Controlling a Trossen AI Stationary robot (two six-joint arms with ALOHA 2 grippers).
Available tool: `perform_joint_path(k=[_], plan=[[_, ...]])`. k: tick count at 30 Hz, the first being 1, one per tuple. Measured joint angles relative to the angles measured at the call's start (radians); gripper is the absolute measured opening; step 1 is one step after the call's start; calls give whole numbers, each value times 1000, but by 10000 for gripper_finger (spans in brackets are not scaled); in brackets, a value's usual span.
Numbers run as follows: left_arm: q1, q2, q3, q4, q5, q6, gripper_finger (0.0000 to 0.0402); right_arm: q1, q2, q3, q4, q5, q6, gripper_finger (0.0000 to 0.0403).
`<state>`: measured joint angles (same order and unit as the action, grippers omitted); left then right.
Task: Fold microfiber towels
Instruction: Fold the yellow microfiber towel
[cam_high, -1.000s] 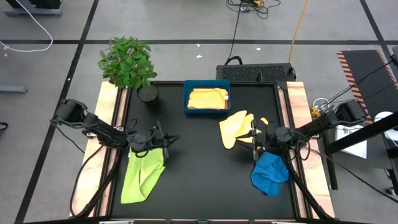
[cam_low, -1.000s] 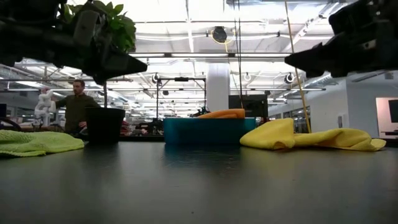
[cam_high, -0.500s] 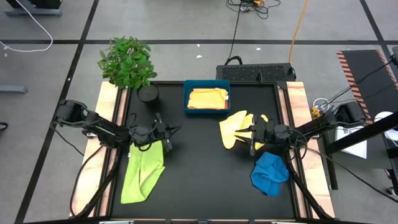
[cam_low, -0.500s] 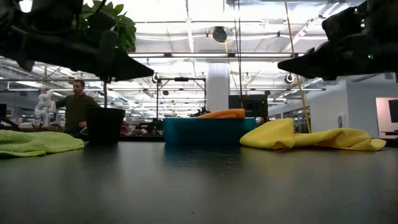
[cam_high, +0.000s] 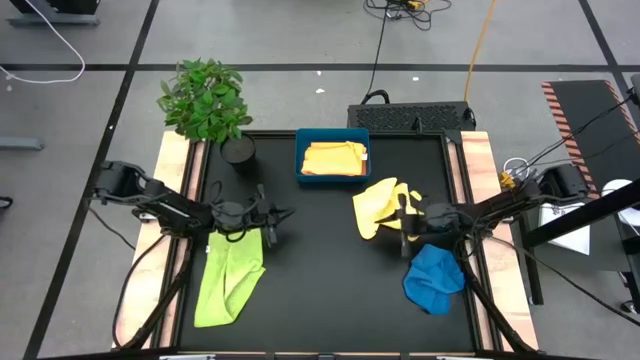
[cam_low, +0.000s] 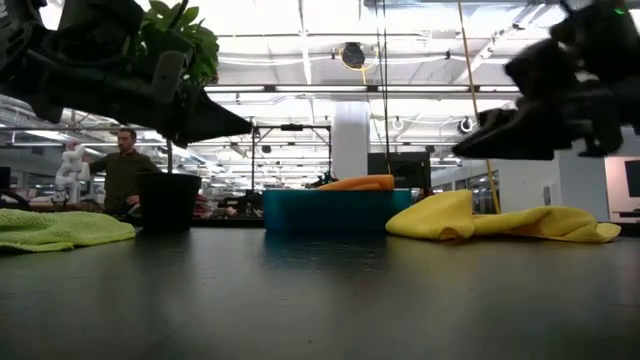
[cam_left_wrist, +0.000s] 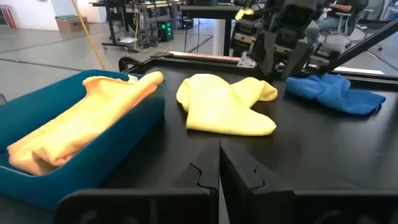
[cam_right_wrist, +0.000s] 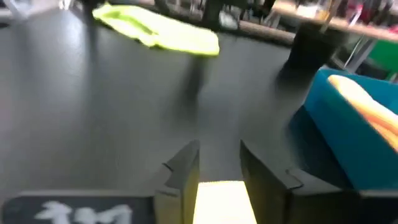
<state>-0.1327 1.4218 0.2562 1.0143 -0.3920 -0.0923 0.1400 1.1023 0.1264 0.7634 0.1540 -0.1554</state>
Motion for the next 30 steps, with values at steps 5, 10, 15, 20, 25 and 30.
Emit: perform_joint_path(k=[5,10,15,20,25,30], plan=[[0,16,0,-3,1,-29,7,4,9,109,-260,-2,41,158],[-7,16,0,1,2,-53,26,34,55,132,-303,-32,39,184],[-28,16,2,3,2,-60,32,78,140,132,-318,-8,39,187],[-57,16,34,-6,3,-63,31,87,219,132,-311,87,37,187],[-80,18,82,-24,3,-49,31,69,289,132,-244,108,42,187],[-81,18,108,-24,2,-48,31,53,368,133,-147,105,39,187]])
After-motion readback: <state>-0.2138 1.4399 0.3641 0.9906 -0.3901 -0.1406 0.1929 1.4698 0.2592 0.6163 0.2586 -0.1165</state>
